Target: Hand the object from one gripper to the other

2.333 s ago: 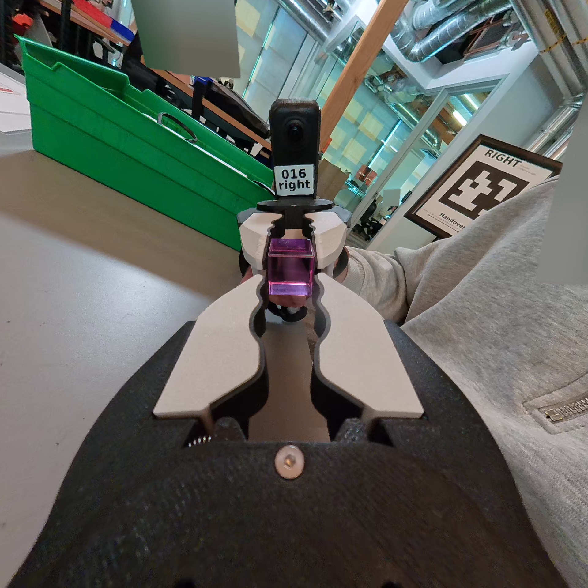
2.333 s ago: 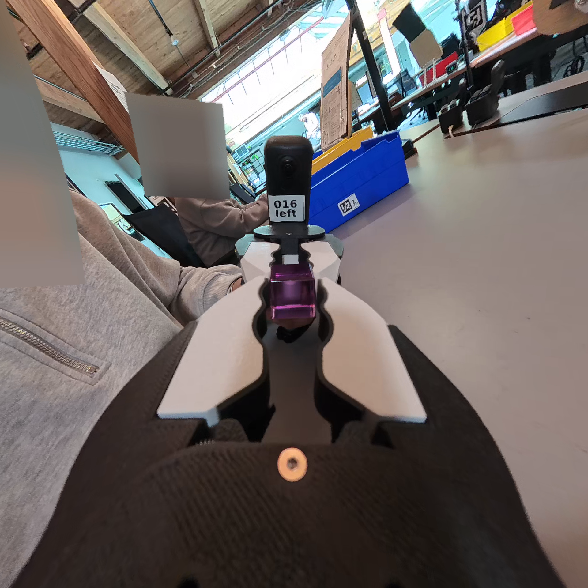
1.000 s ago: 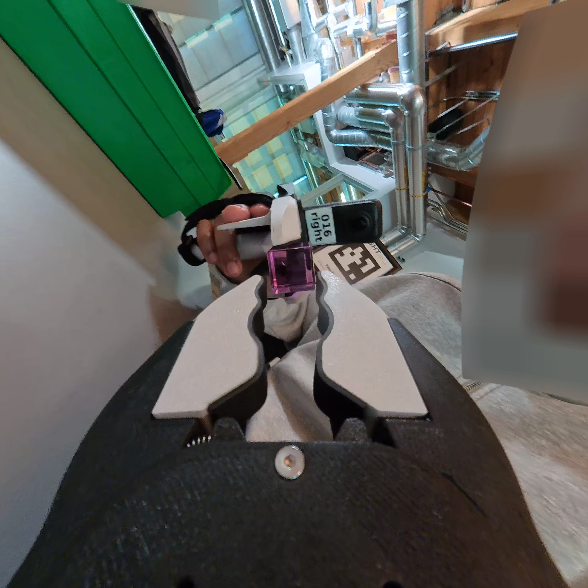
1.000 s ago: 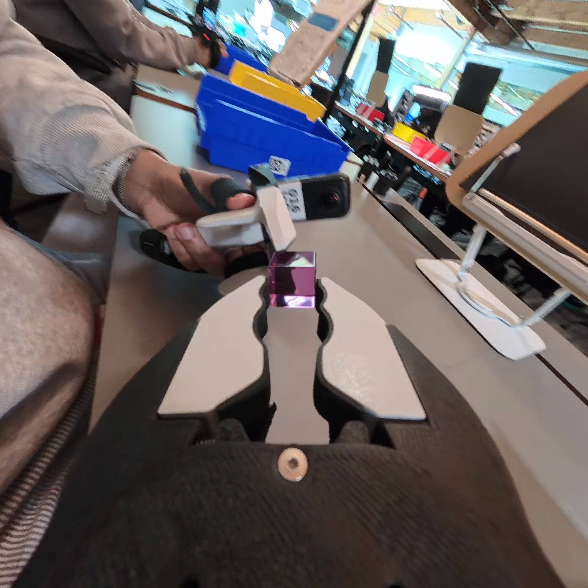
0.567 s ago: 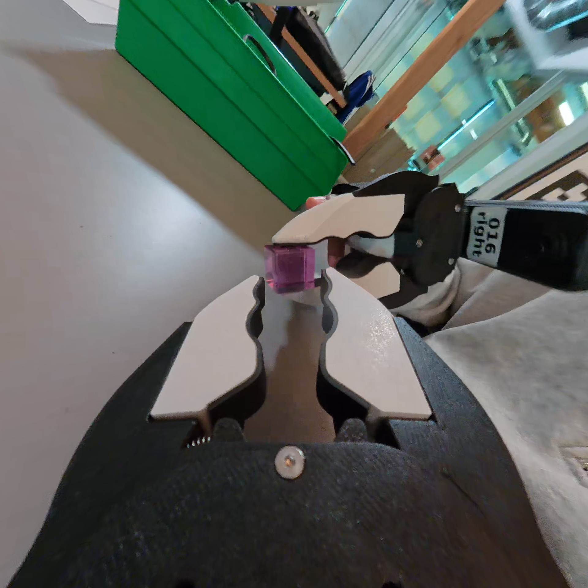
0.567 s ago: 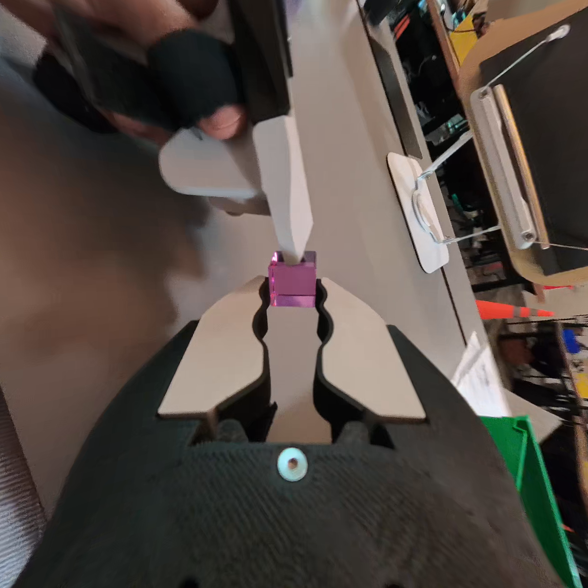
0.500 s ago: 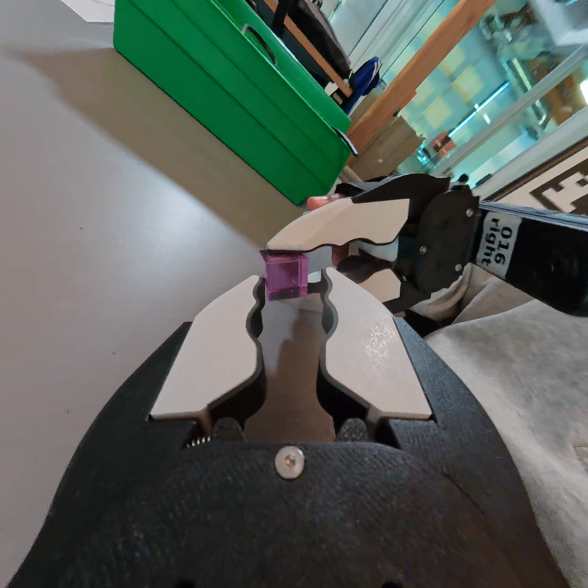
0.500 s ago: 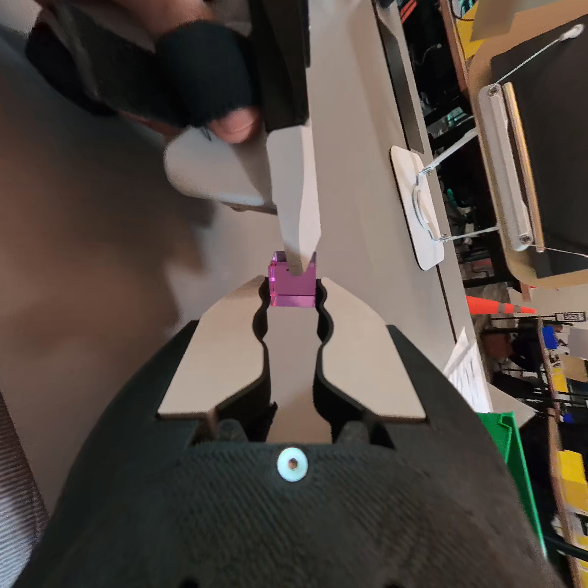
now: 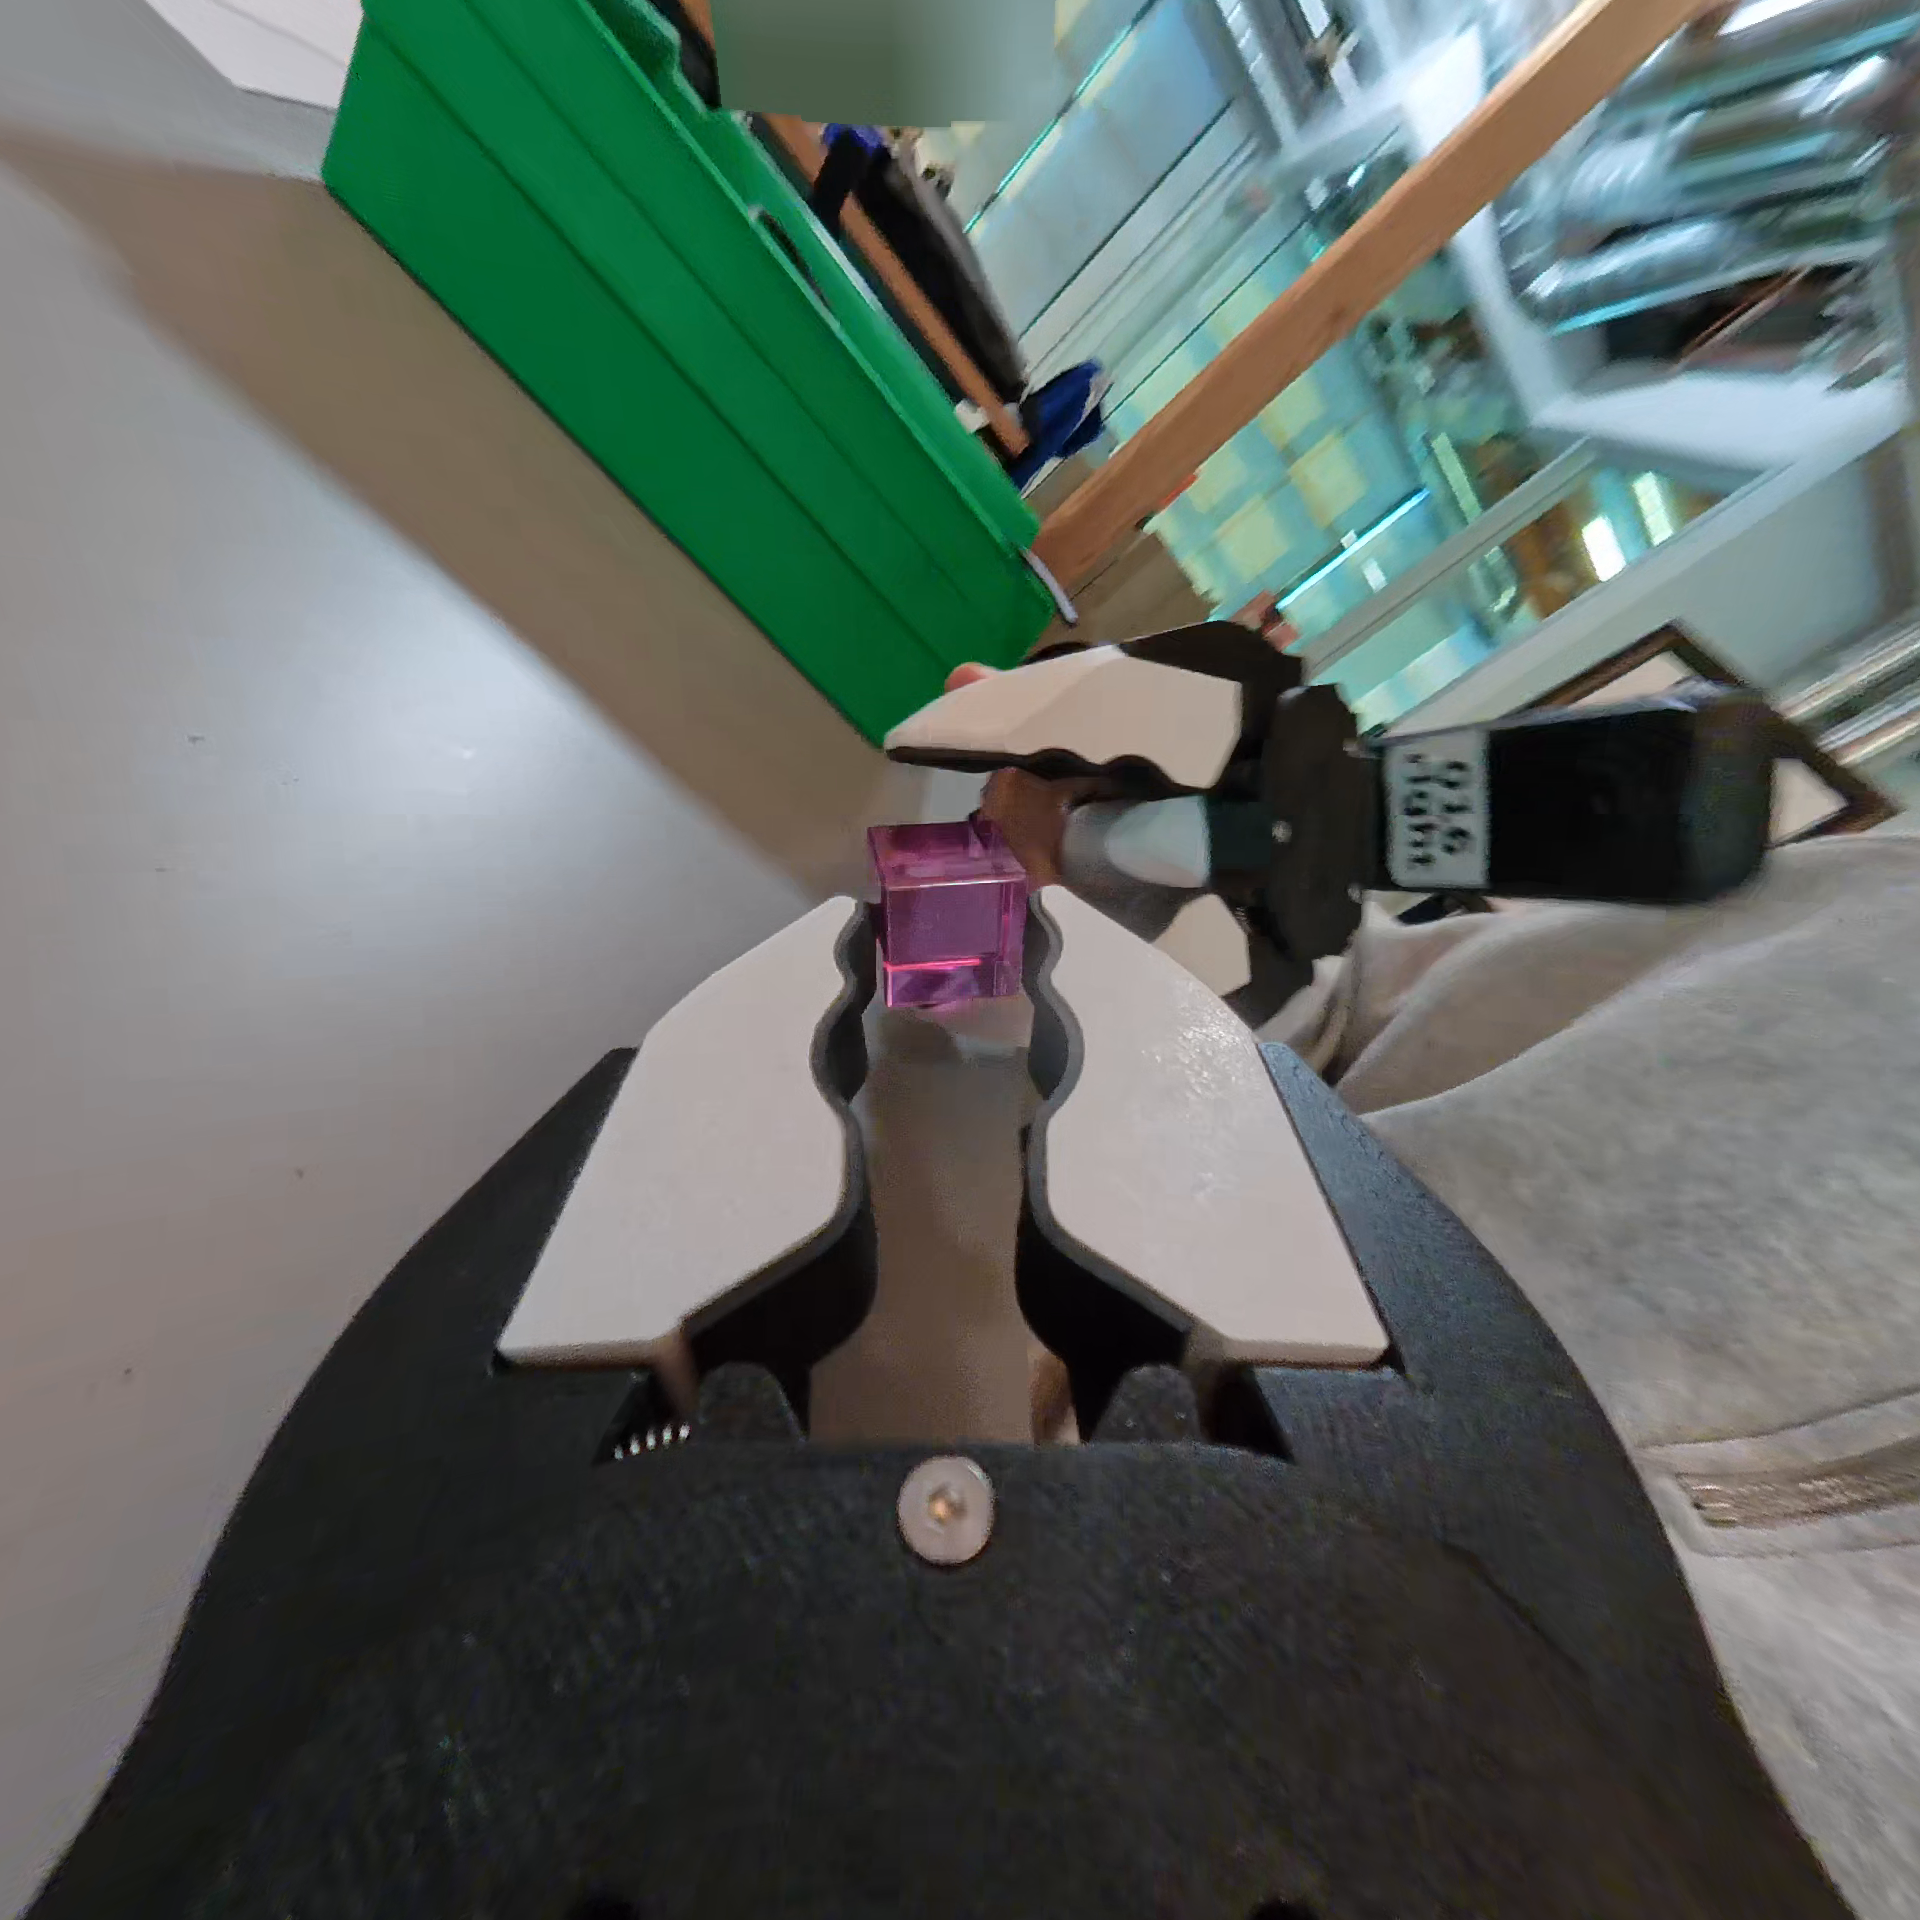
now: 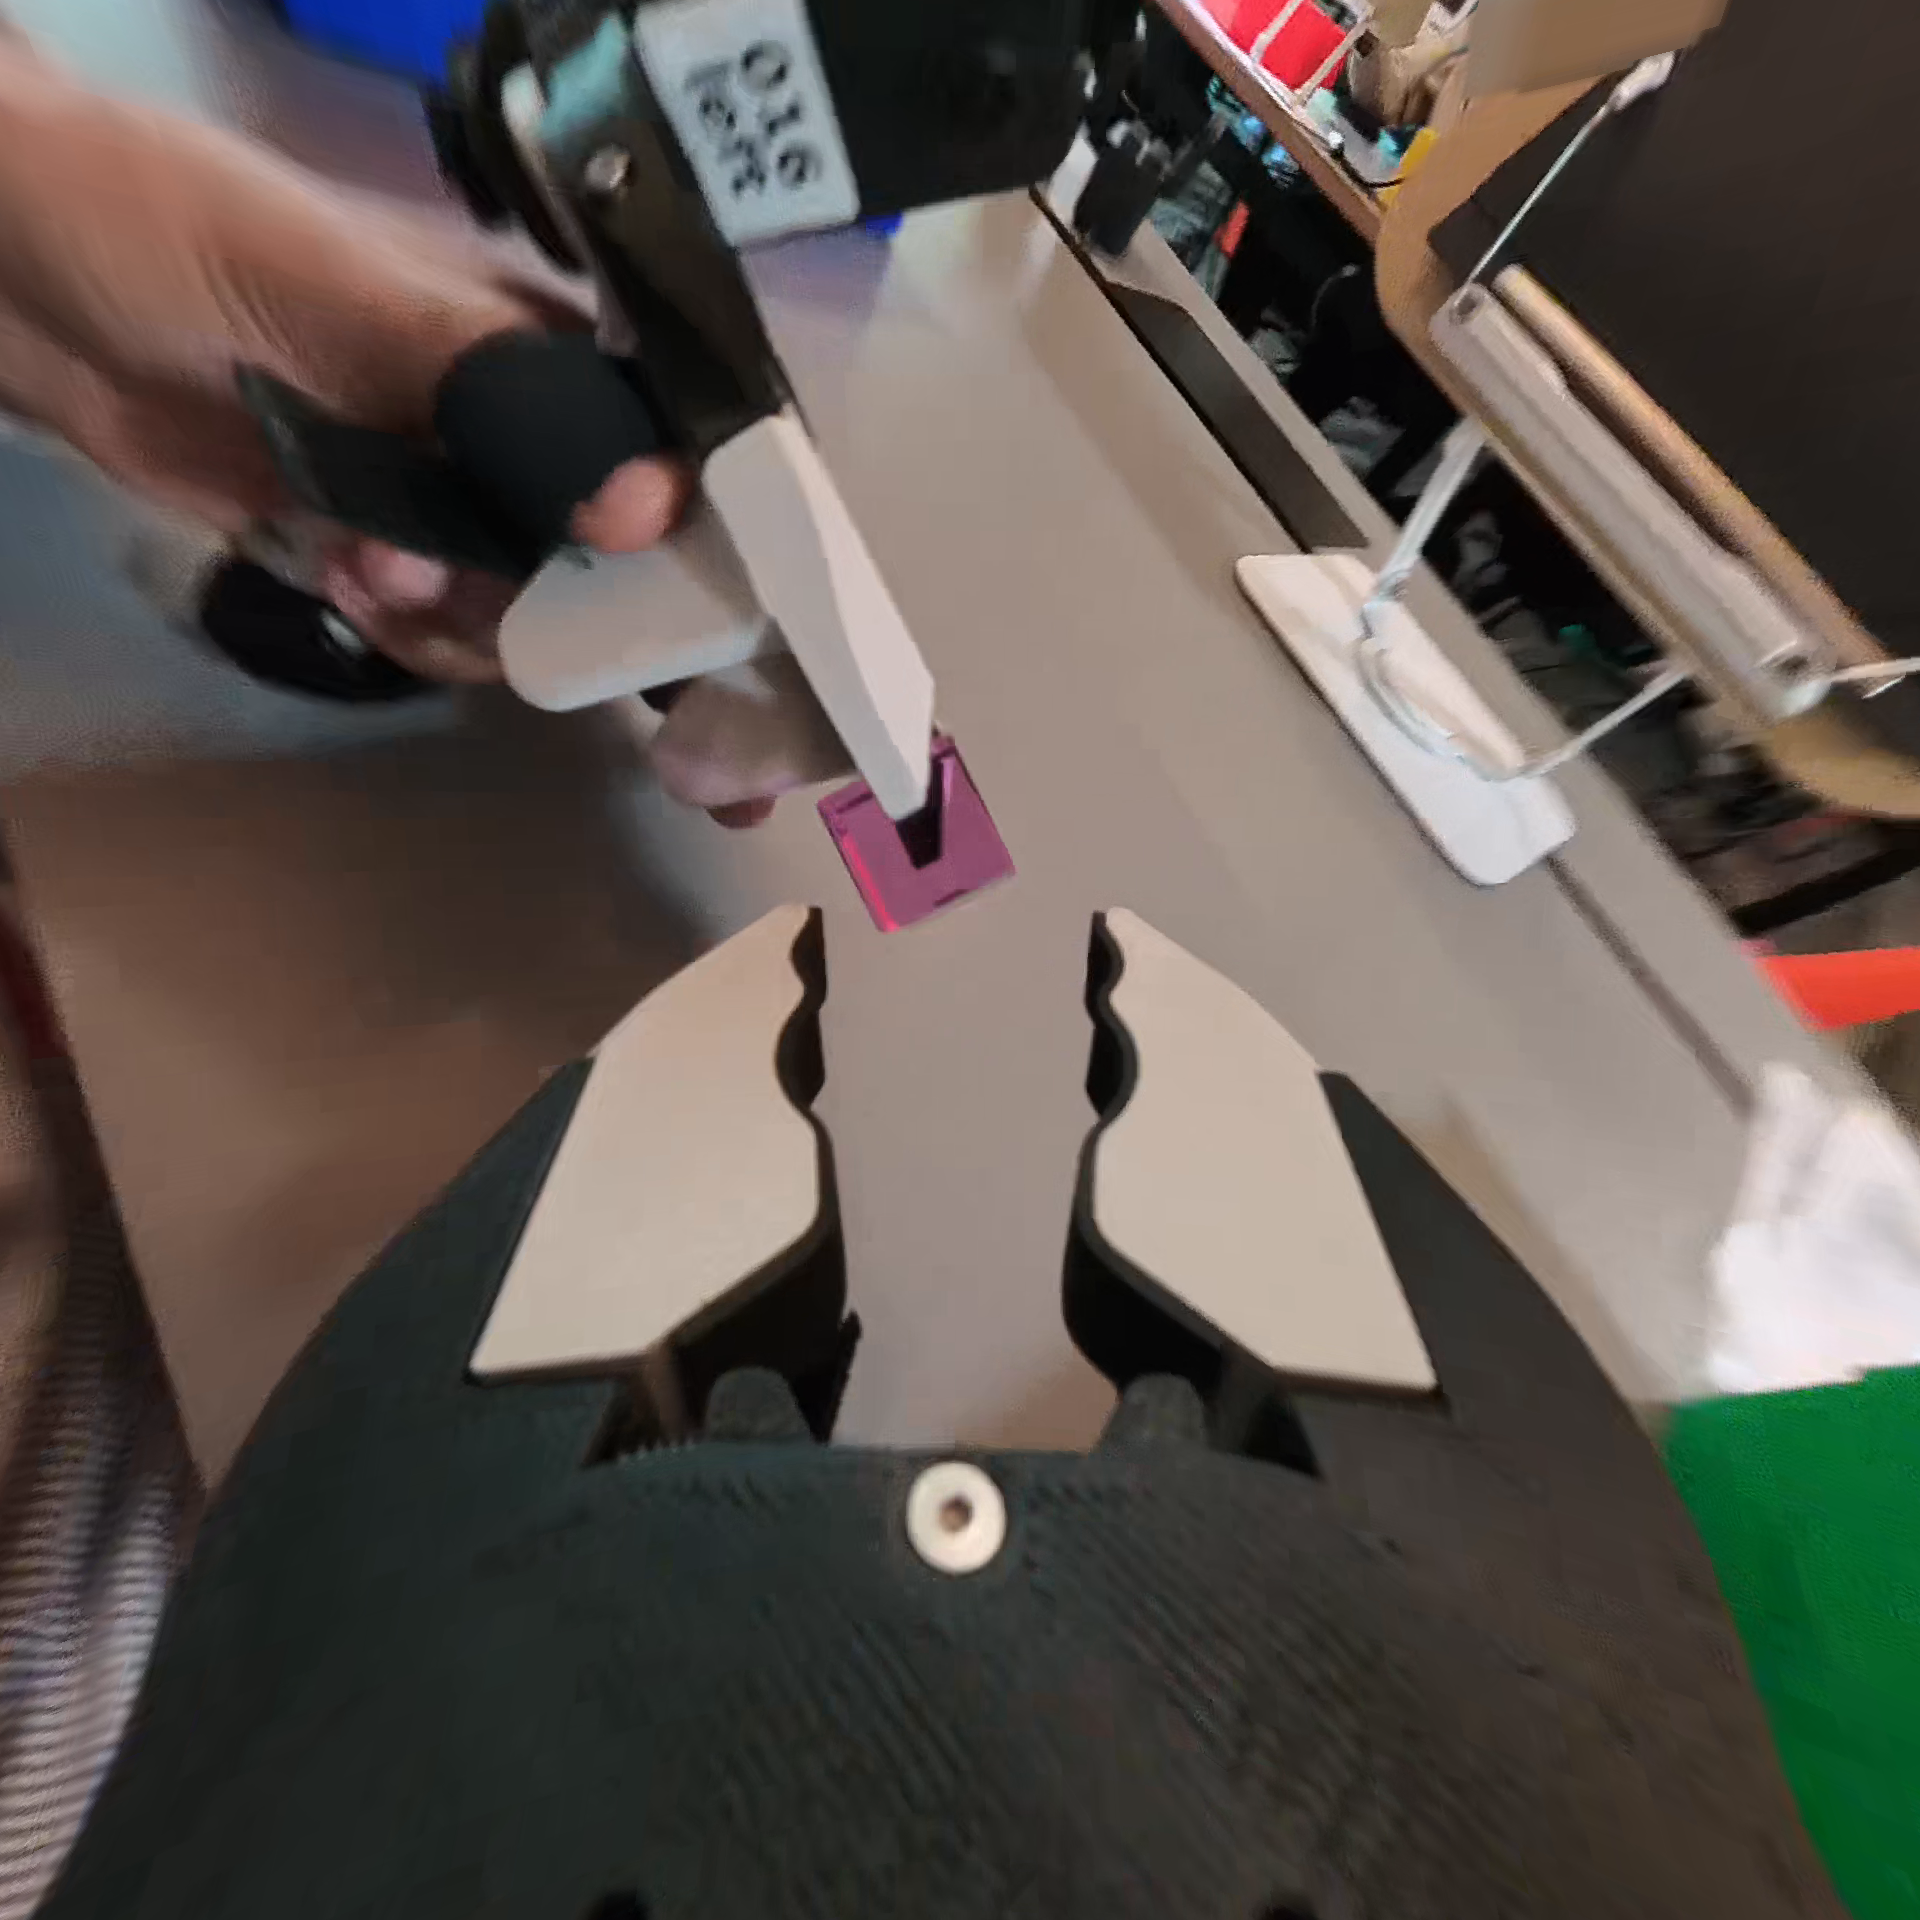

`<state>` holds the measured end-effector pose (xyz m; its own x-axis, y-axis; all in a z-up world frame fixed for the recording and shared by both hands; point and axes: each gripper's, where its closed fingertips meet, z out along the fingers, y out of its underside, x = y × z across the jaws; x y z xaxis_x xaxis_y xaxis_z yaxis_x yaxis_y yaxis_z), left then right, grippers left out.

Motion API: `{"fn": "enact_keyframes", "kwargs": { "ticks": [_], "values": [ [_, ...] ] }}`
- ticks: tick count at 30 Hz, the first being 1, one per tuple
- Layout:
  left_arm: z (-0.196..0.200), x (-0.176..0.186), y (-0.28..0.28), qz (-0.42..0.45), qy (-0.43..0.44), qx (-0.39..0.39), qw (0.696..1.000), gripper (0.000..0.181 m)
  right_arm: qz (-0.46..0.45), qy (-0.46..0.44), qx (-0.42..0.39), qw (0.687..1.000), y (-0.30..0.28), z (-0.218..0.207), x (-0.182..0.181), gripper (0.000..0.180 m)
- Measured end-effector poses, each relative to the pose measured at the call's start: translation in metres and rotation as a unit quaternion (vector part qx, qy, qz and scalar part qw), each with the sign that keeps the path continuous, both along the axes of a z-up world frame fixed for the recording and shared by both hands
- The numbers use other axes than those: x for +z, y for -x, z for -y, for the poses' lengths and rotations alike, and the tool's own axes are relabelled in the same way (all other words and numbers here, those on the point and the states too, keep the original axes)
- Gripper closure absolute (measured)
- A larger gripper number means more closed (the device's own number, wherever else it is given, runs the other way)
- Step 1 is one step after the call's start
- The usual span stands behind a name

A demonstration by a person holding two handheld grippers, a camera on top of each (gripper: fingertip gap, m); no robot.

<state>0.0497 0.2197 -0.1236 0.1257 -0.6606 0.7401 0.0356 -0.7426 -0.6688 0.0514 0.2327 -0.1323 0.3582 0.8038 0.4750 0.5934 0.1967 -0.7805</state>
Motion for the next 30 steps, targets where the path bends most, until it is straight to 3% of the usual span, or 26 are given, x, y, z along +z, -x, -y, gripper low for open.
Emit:
{"fn": "enact_keyframes", "kwargs": {
  "ticks": [1,4,8,10,13,20,30],
  "values": [
    [-0.001,0.003,0.001,0.017,0.007,-0.001,1.0,0.154,-0.036,0.037,0.007,0.999,0.0,0.0,0.002,0.129],
    [0.0,0.011,0.002,0.049,0.011,-0.004,0.999,0.154,-0.152,0.151,0.041,0.976,-0.001,0.002,0.013,0.13],
    [0.006,0.019,0.0,0.067,-0.01,-0.022,0.997,0.154,-0.292,0.312,0.101,0.899,0.0,0.011,0.032,0.133],
    [0.01,0.023,-0.002,0.077,-0.014,-0.033,0.996,0.154,-0.334,0.371,0.115,0.859,-0.001,0.012,0.036,0.135],
    [0.013,0.026,-0.004,0.086,-0.018,-0.042,0.995,0.154,-0.354,0.42,0.132,0.825,-0.001,0.015,0.038,0.141],
    [0.015,0.029,-0.004,0.092,-0.023,-0.047,0.994,0.154,-0.327,0.445,0.144,0.821,0.007,0.024,0.029,0.152],
    [0.008,0.026,-0.003,0.079,-0.042,-0.017,0.996,0.15,-0.338,0.463,0.132,0.809,0.003,0.02,0.03,0.153]
  ]
}}
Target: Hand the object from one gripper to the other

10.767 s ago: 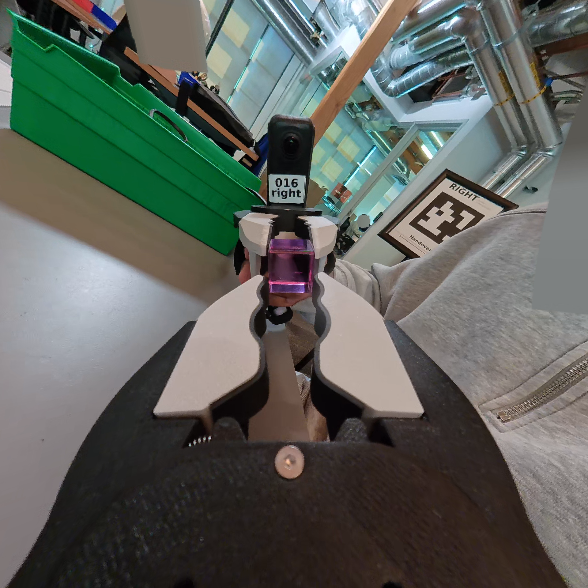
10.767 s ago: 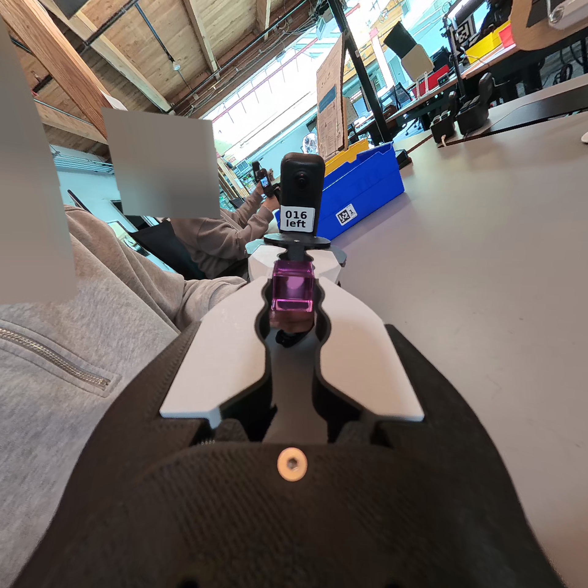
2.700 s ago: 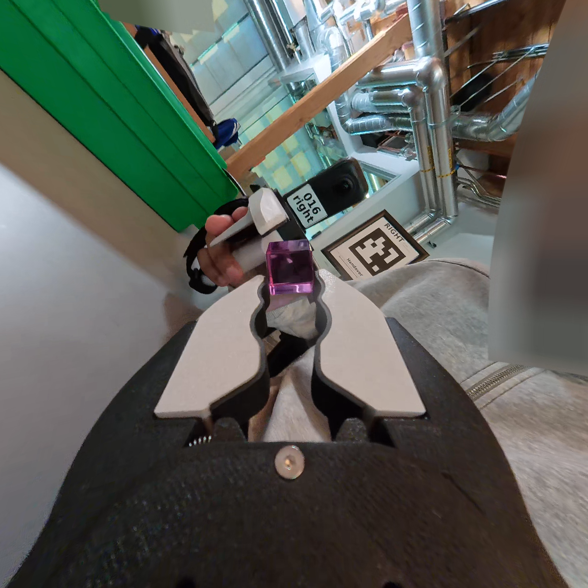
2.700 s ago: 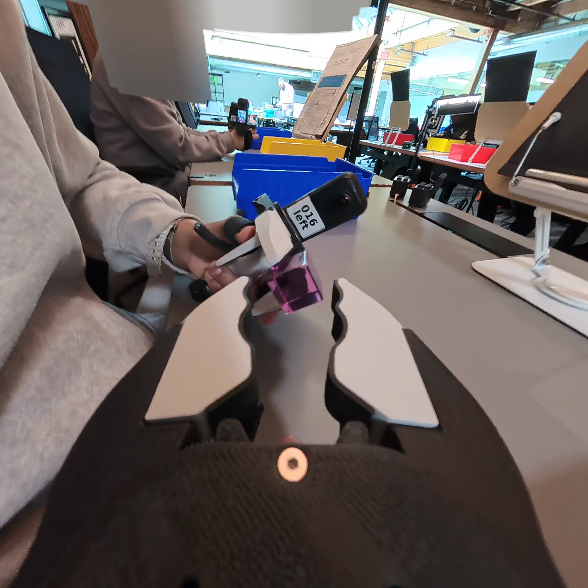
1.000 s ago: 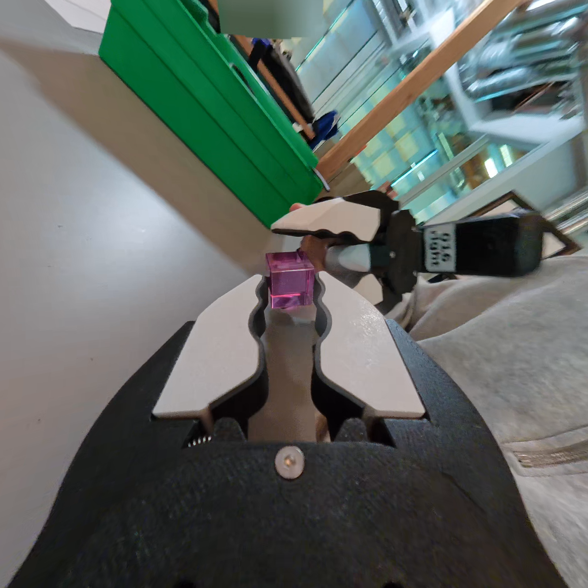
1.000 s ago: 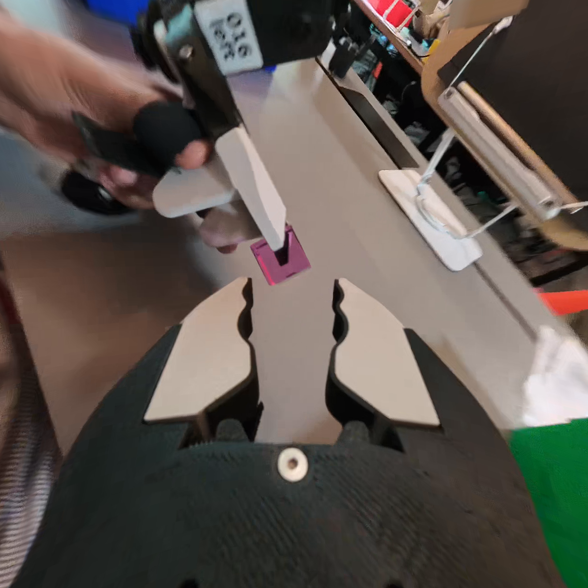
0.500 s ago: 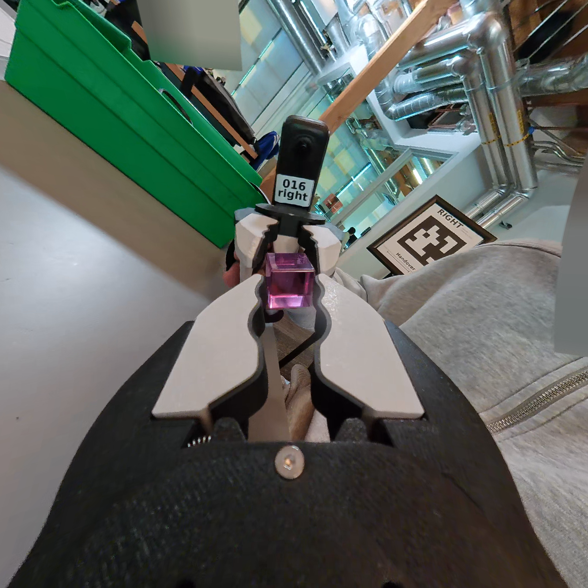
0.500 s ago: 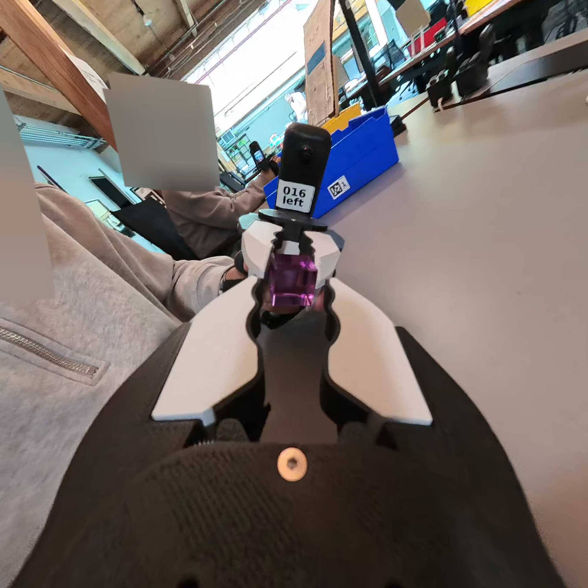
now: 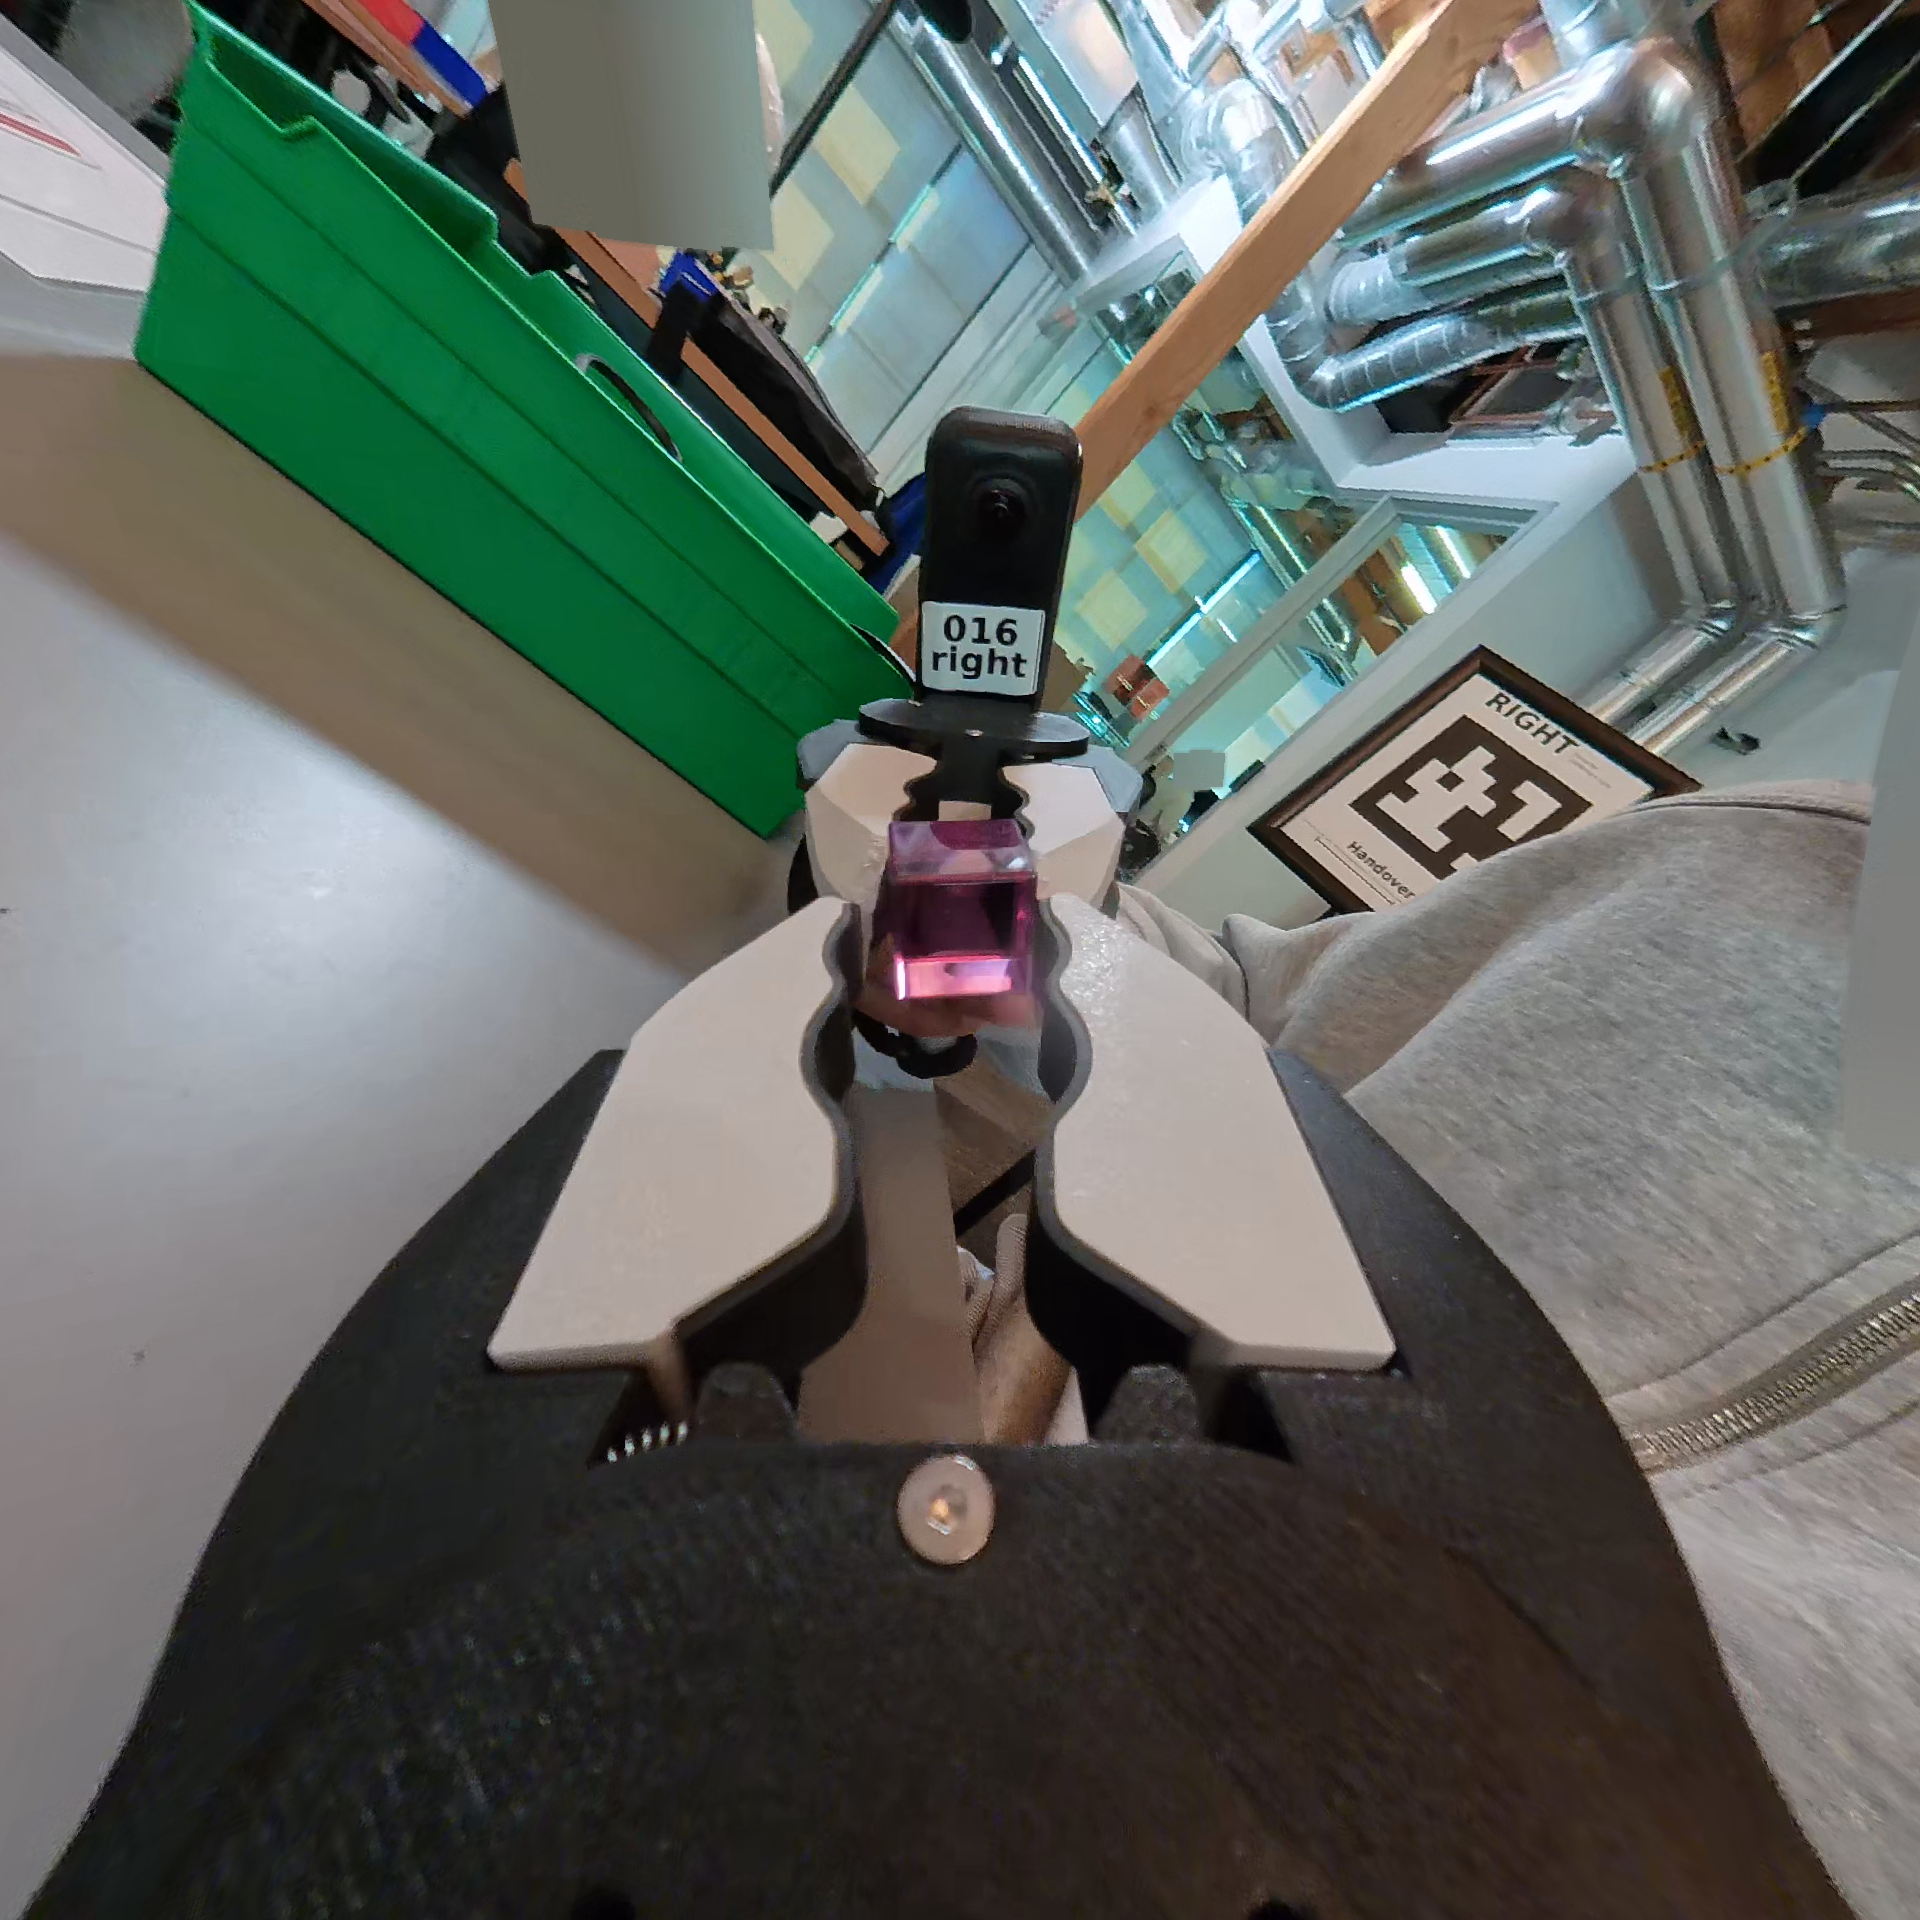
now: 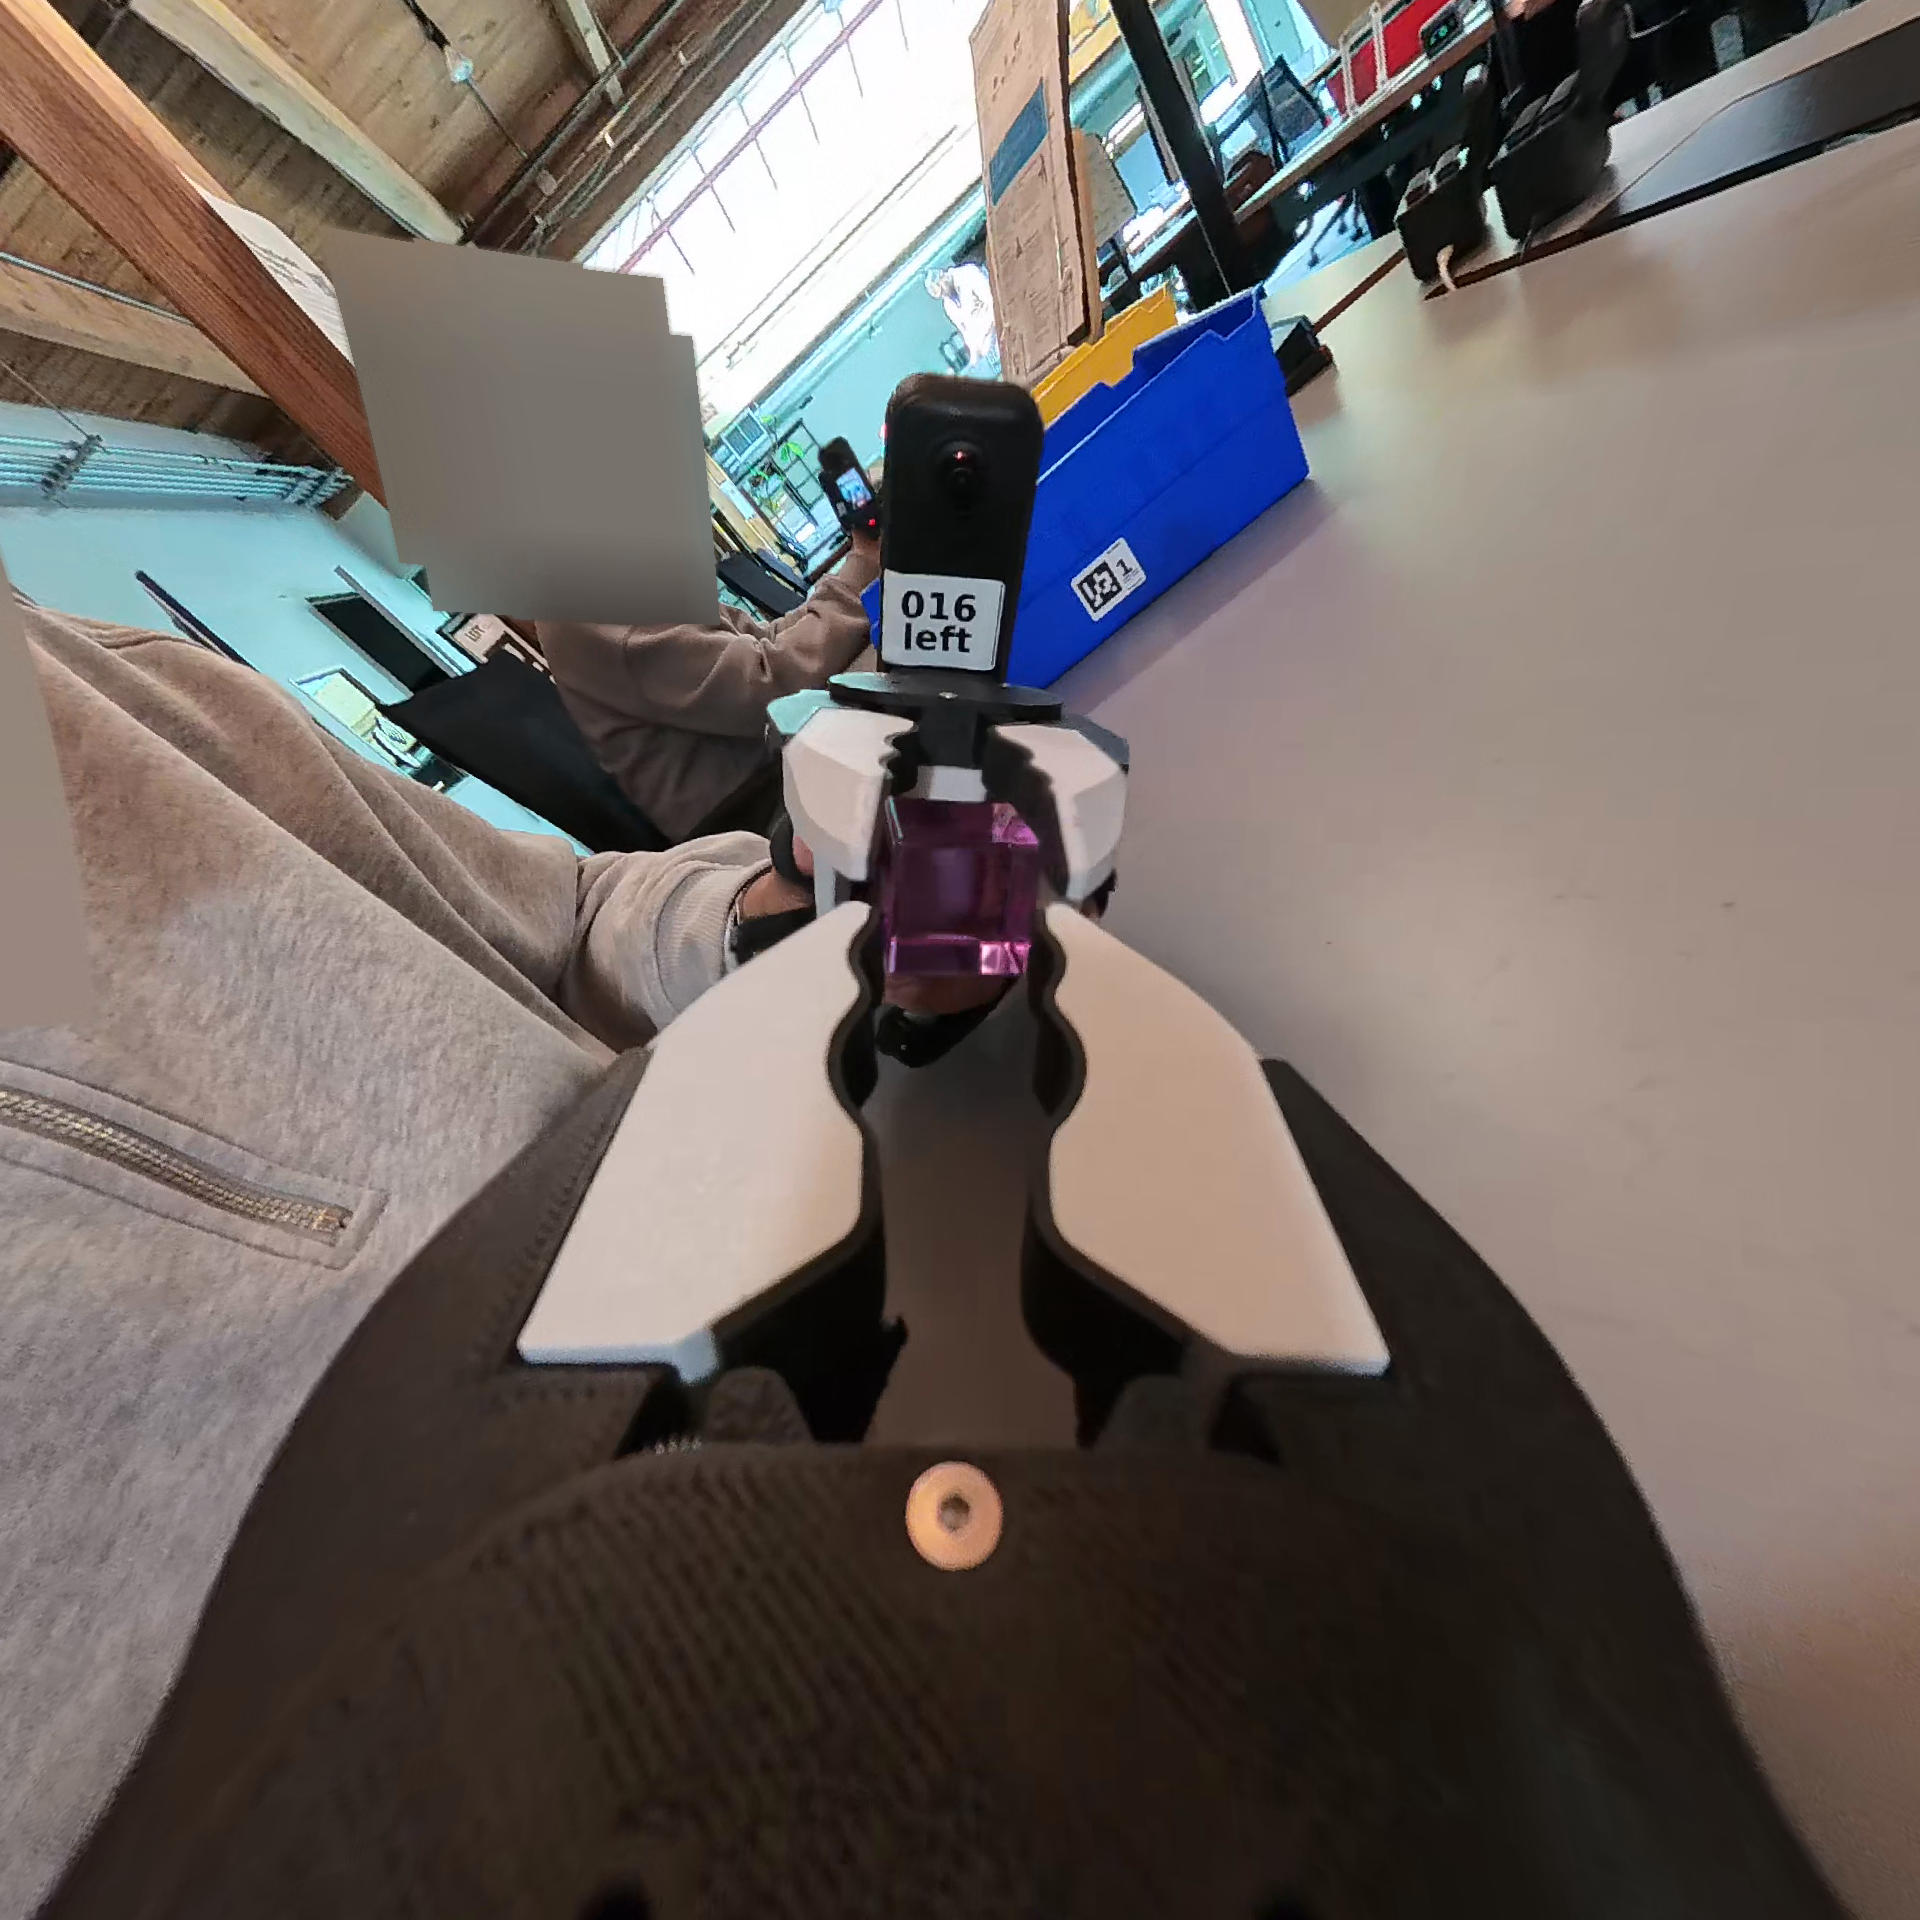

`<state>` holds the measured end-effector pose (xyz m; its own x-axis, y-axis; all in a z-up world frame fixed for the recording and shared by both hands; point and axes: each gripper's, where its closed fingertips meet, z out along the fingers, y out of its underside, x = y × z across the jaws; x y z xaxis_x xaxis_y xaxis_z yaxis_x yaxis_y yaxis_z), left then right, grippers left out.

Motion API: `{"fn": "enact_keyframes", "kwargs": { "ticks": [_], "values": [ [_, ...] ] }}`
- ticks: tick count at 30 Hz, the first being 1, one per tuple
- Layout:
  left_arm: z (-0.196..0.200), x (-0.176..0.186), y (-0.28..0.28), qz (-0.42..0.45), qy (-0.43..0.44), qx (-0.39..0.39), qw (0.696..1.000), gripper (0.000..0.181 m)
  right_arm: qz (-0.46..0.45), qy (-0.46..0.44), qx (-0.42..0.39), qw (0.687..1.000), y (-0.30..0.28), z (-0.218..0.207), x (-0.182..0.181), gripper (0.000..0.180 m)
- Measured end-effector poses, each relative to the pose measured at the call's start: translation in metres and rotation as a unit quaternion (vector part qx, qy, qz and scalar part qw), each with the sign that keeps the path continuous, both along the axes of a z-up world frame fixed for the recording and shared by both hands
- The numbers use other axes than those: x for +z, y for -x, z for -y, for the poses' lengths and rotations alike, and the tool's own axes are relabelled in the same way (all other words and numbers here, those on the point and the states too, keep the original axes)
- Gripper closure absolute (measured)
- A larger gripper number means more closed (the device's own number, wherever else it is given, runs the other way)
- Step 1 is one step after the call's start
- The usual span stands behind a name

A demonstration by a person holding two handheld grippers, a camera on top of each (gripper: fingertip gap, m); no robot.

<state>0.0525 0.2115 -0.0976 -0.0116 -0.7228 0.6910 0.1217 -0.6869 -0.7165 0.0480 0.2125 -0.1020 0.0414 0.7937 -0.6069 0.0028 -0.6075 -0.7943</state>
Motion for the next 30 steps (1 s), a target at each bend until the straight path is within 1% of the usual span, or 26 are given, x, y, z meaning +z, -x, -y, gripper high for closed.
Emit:
{"fn": "enact_keyframes", "kwargs": {
  "ticks": [1,6,17,20,24,29,30],
  "values": [
    [-0.002,0.0,0.001,0.002,0.0,0.006,1.0,0.147,-0.005,0.004,-0.002,1.0,-0.001,-0.001,0.001,0.153],
    [-0.008,0.002,0.005,0.017,0.011,0.021,1.0,0.144,-0.01,0.015,-0.004,1.0,-0.002,-0.003,0.001,0.153],
    [-0.003,0.0,0.001,0.006,0.007,0.008,1.0,0.142,0.012,0.006,-0.01,1.0,-0.001,-0.003,-0.005,0.153],
    [-0.003,-0.001,0.001,0.002,0.005,0.01,1.0,0.144,0.021,-0.002,-0.01,1.0,0.001,-0.002,-0.007,0.153],
    [-0.004,-0.005,0.001,-0.016,0.005,0.011,1.0,0.155,0.038,-0.012,-0.015,0.999,0.003,-0.001,-0.011,0.152],
    [-0.003,-0.006,0.002,-0.024,0.004,0.008,1.0,0.155,0.029,-0.01,-0.011,0.999,0.003,-0.001,-0.011,0.152],
    [-0.003,-0.006,0.002,-0.023,0.006,0.007,1.0,0.155,0.027,-0.009,-0.012,1.0,0.003,-0.001,-0.011,0.15]
  ]
}}
